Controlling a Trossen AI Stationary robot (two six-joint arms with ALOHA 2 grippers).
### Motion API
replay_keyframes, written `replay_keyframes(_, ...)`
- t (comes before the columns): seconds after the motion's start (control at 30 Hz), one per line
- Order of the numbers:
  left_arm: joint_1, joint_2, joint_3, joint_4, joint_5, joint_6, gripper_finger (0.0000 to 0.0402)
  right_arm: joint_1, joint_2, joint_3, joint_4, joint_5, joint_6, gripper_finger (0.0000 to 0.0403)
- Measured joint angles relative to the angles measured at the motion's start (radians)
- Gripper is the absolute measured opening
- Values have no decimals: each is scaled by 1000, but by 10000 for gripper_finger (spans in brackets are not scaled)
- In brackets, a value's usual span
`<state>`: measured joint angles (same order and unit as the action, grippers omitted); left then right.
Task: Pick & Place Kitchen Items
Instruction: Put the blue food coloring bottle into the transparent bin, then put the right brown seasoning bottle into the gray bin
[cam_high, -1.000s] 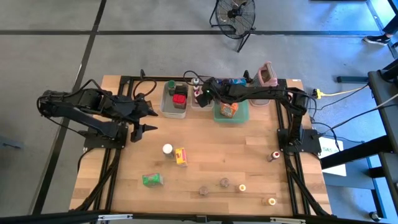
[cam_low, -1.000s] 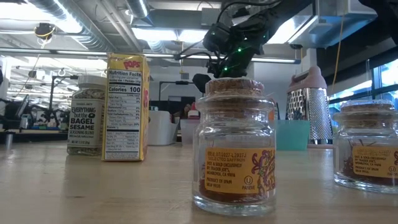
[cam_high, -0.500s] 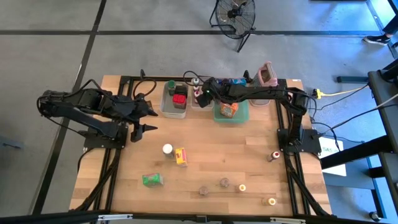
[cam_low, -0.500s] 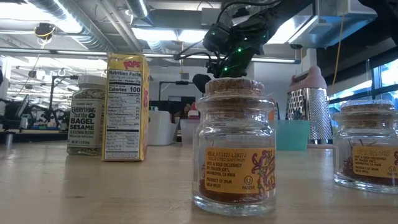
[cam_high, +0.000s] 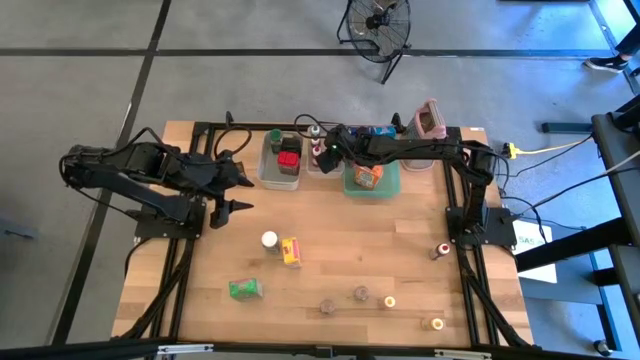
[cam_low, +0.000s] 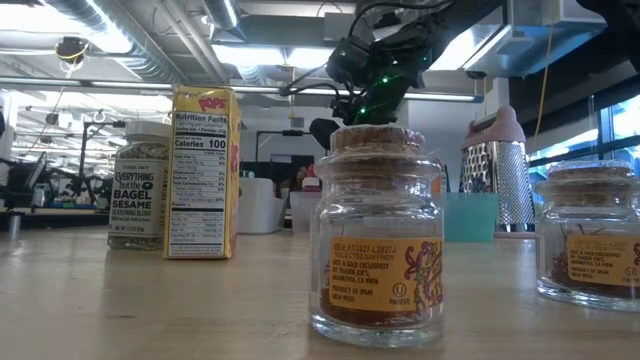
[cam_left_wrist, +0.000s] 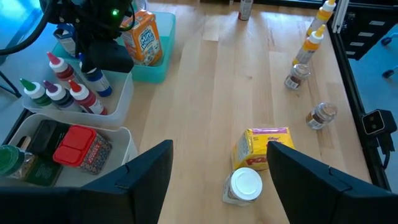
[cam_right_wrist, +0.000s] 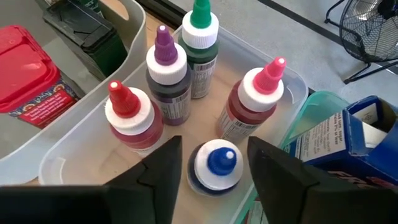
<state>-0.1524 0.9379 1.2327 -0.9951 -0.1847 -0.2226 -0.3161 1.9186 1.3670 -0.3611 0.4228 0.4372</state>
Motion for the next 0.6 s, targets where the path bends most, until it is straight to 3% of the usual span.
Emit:
replay_keyframes(0.3, 0, 0, 0, 0, 3, 0, 255, 0, -8, 12, 2, 3, 9, 202)
replay_keyframes(0.6, 0, 0, 0, 0, 1, 0, 255, 45, -13, 195, -165, -4, -89, 202)
